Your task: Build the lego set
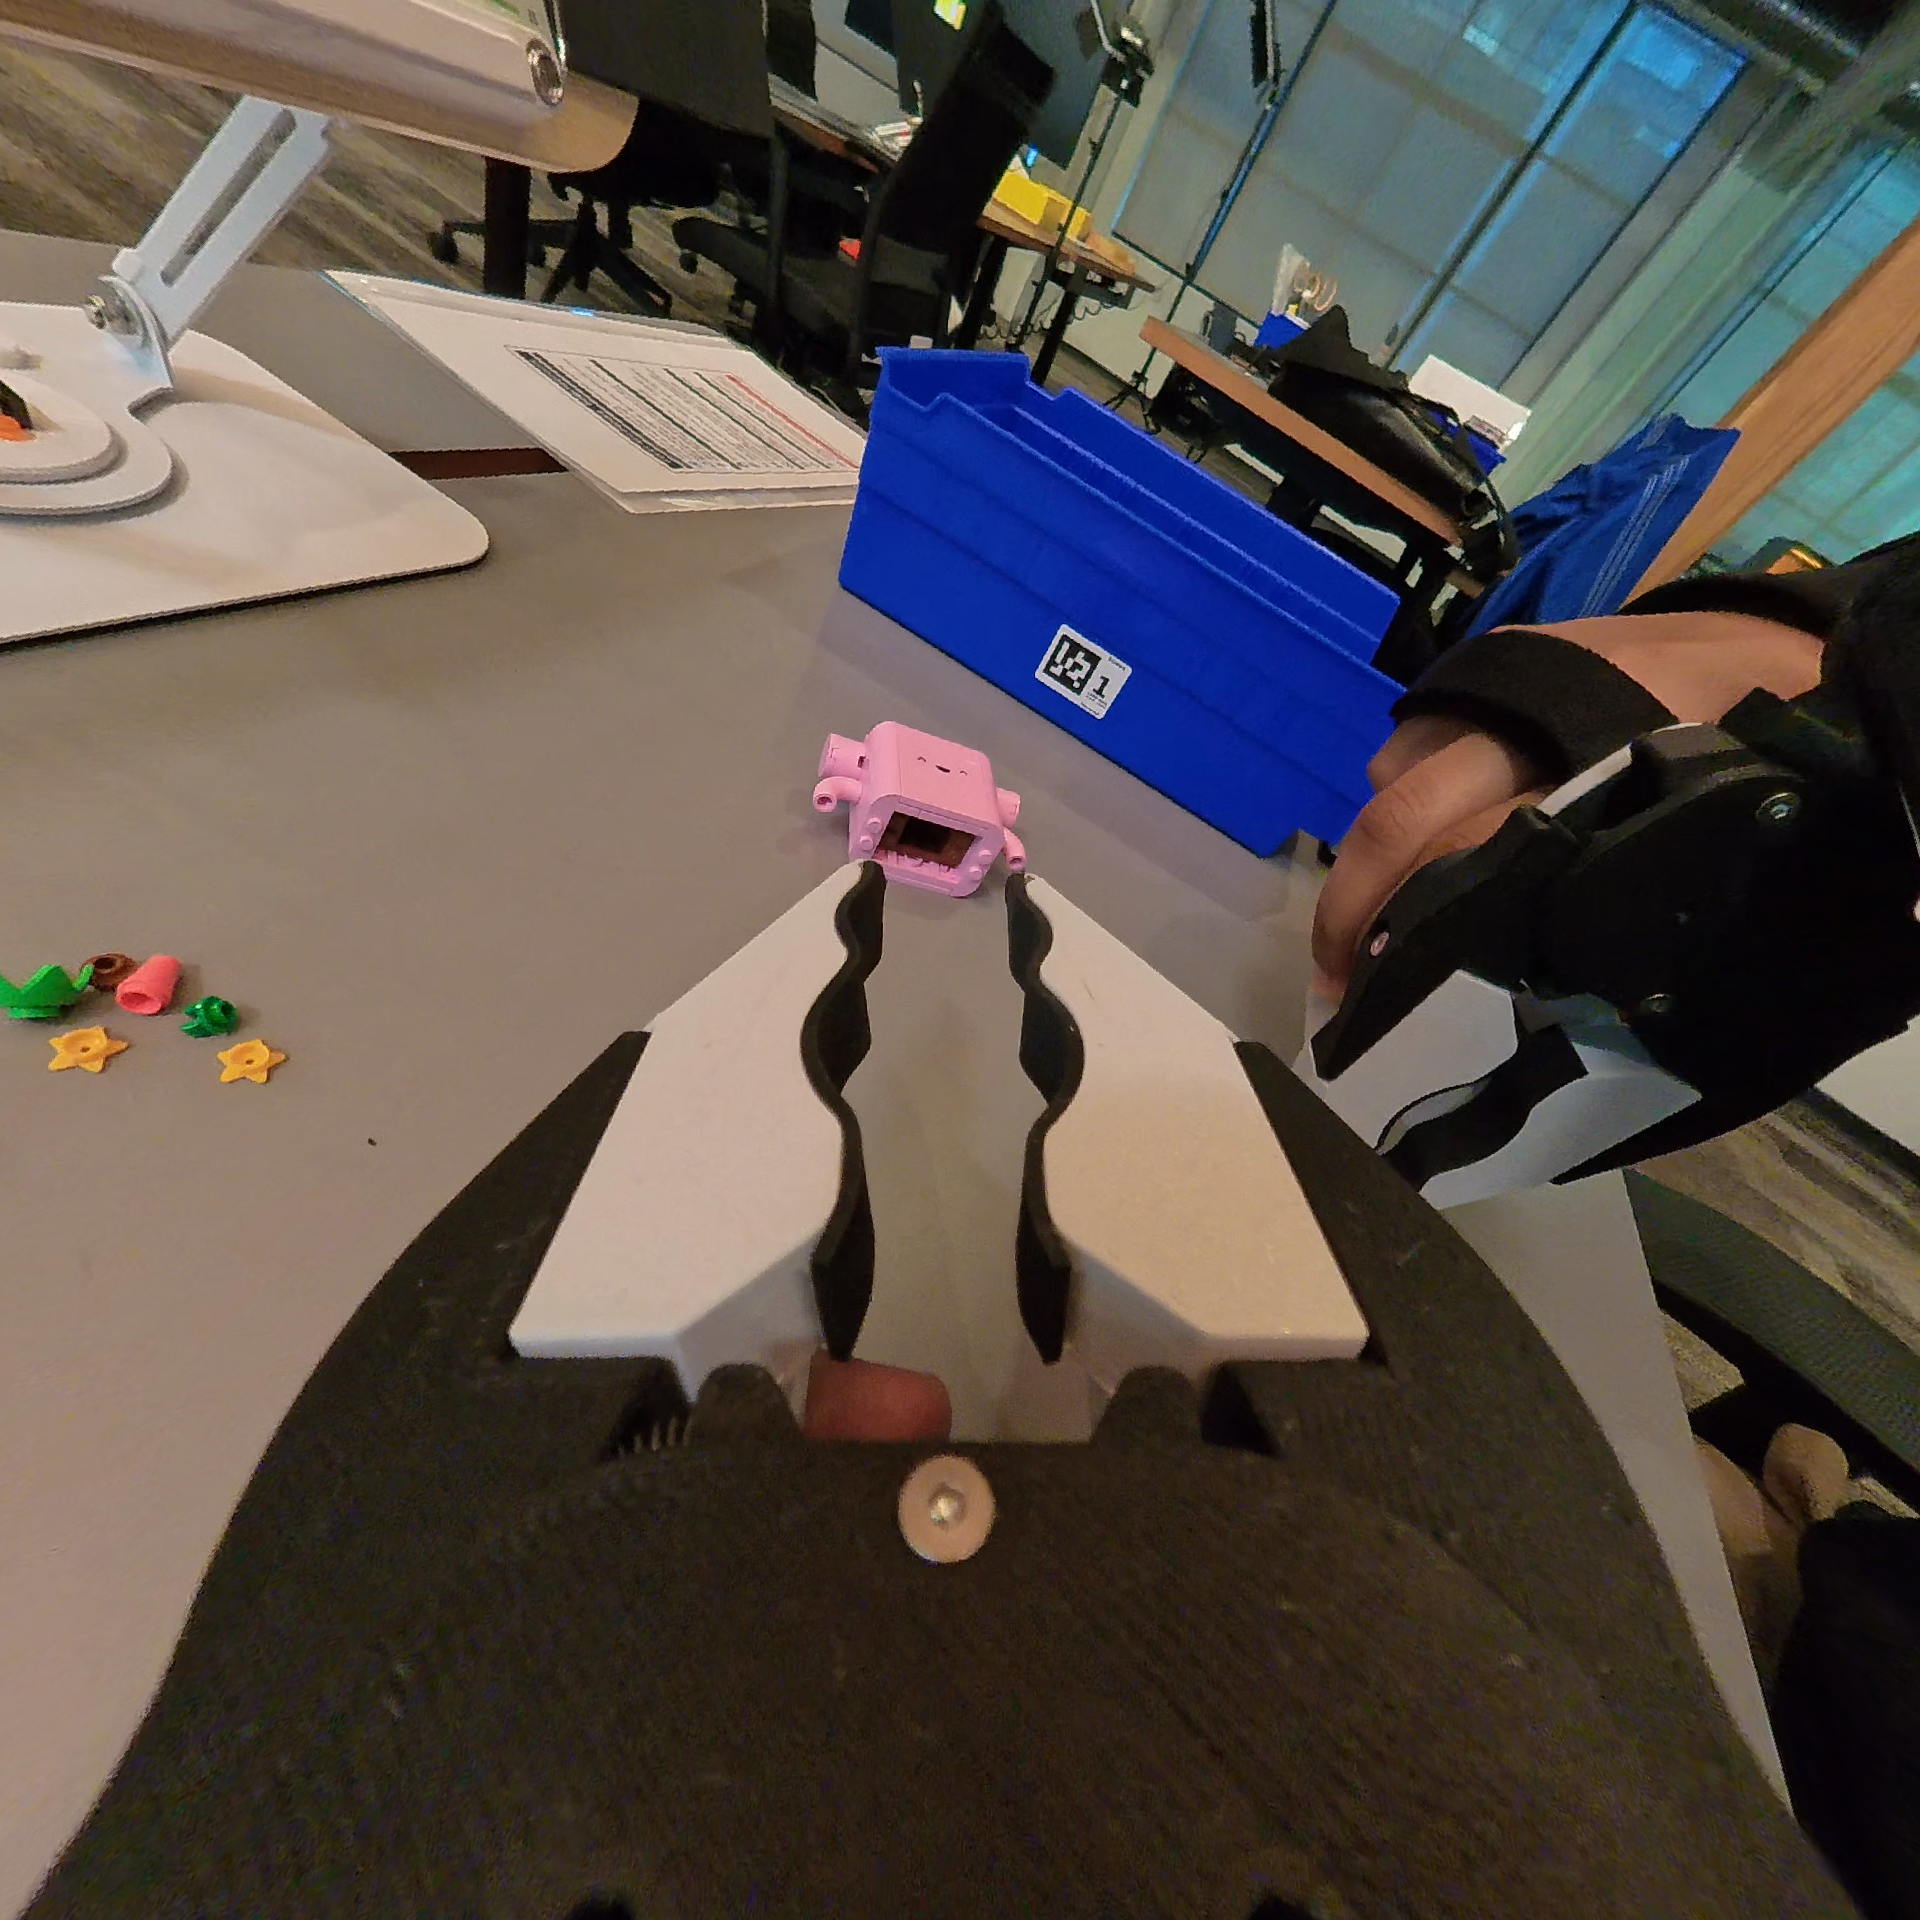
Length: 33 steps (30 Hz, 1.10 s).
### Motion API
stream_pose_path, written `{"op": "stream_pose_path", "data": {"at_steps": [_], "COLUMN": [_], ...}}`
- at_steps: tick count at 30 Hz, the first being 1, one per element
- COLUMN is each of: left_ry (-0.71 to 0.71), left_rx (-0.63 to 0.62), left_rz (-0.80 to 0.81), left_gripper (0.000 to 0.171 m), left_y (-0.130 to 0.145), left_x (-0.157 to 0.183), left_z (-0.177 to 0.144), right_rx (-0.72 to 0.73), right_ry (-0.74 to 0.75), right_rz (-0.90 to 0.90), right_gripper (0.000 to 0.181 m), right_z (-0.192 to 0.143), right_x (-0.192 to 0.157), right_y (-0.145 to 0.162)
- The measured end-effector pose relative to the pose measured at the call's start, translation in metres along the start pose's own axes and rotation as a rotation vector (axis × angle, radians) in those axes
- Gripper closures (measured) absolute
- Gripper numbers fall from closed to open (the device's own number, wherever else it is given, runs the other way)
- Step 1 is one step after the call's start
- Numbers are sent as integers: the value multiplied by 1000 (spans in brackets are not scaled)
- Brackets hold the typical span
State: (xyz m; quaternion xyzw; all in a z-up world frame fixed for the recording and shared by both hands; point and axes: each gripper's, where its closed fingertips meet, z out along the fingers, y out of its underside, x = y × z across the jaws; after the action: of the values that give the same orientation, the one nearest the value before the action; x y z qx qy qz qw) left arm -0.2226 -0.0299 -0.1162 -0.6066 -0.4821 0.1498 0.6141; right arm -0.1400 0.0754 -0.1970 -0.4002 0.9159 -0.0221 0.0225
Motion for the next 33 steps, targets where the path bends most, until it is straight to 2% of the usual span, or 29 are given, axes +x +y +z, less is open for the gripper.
{"op": "stream_pose_path", "data": {"at_steps": [33], "left_ry": [-2], "left_rx": [5], "left_rz": [-16], "left_gripper": [148], "left_y": [-1], "left_x": [-2], "left_z": [-2], "right_rx": [-4], "right_ry": [-7], "right_rz": [10], "right_gripper": [170], "right_z": [6], "right_x": [2], "right_y": [-2]}}
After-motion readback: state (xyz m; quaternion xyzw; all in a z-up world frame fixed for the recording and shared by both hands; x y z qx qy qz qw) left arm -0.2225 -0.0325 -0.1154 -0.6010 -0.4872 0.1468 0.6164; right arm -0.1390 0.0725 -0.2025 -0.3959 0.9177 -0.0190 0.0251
